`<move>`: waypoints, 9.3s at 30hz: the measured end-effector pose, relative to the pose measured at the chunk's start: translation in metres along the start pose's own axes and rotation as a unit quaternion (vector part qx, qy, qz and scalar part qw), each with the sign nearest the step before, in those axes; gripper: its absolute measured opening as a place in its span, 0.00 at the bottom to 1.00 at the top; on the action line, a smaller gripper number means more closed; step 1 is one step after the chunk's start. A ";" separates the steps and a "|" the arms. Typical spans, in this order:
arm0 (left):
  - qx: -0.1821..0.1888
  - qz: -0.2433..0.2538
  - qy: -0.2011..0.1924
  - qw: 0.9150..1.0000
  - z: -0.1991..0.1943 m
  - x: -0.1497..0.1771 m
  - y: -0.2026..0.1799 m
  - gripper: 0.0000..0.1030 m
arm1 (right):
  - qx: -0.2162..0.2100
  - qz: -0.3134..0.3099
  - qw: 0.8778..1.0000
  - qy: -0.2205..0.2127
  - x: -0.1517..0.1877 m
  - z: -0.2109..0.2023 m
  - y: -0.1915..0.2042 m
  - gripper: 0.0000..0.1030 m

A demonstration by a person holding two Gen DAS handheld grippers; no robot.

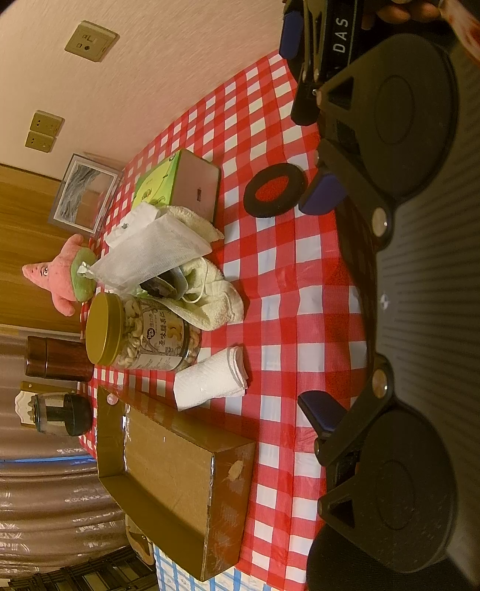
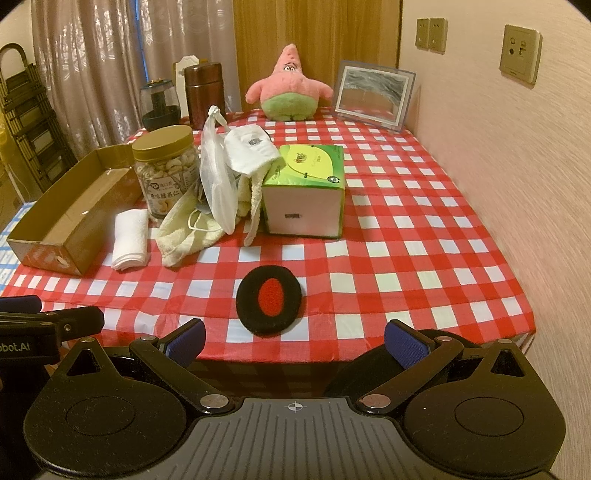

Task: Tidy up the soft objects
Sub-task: 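Grasp the folded white towel with the left tool while the right tool grasps the black-red round pad, then carry the towel with the left tool into the cardboard box while the right tool drops the pad there, then move both open tools back toward the white bags beside the nut jar, then grasp the white plastic bag with the left tool while the right tool grasps the white 'FASHION' mask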

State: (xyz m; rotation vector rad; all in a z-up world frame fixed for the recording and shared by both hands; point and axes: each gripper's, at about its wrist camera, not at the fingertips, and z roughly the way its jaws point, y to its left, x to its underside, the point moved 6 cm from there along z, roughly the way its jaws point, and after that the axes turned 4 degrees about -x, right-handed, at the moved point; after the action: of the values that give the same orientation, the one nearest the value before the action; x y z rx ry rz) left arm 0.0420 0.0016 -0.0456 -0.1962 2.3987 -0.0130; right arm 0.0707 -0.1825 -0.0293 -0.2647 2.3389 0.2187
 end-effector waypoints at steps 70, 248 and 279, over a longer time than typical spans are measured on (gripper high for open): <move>-0.103 -0.011 -0.021 0.994 0.164 -0.066 0.050 0.57 | -0.015 0.006 1.000 0.010 -0.019 0.139 0.021 0.62; 0.082 0.032 -0.096 0.991 0.094 -0.139 -0.004 0.01 | -0.111 -0.075 0.987 -0.086 -0.157 0.151 -0.003 0.76; 0.114 0.020 -0.108 0.987 0.076 -0.146 -0.002 0.01 | -0.085 -0.090 0.985 -0.122 -0.181 0.151 0.000 0.09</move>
State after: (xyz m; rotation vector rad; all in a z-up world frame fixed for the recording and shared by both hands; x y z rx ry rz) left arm 0.2002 0.0245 -0.0043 -0.0385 2.1642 -0.2359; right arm 0.2981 -0.1240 -0.0057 -0.5007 2.0427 0.3422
